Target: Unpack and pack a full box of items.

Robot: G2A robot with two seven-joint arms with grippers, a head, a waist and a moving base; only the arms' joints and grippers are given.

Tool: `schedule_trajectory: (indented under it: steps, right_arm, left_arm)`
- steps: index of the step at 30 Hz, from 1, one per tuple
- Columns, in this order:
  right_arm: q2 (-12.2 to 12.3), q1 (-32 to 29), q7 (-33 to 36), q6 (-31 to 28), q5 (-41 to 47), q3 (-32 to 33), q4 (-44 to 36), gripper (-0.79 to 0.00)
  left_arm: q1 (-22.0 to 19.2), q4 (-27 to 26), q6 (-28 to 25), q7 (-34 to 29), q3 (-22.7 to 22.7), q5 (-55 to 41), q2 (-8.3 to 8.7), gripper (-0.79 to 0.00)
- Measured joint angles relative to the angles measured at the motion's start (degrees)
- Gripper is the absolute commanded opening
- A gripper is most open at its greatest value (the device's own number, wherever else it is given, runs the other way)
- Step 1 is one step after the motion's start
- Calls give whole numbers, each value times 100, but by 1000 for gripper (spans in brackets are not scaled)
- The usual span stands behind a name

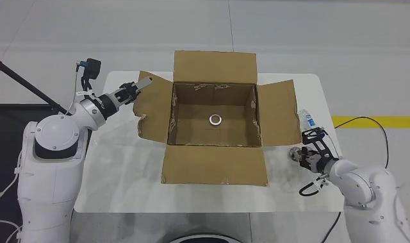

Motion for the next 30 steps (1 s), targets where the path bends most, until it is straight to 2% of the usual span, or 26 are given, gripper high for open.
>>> schedule_trajectory:
  steps: [9,13,16,19,22,30]
  right_arm:
    - [74,188,7,624,530,710,-1133,-785]
    - [108,566,36,871,986,902,-1463,-785]
    - [130,891,132,976,1228,775,-1606,-785]
    - [141,1230,252,1090,1330,353,-1760,-785]
    - [129,1568,327,1208,1265,-339,-1819,-785]
    - [-67,2659,293,1605,664,-2780,-1189,-785]
  left_arm:
    - [0,0,0,0,0,0,0,0]
    - [0,0,0,0,0,0,0,0]
    - [0,0,0,0,0,0,0,0]
    - [0,0,0,0,0,0,0,0]
    - [0,0,0,0,0,0,0,0]
    - [0,0,0,0,0,0,0,0]
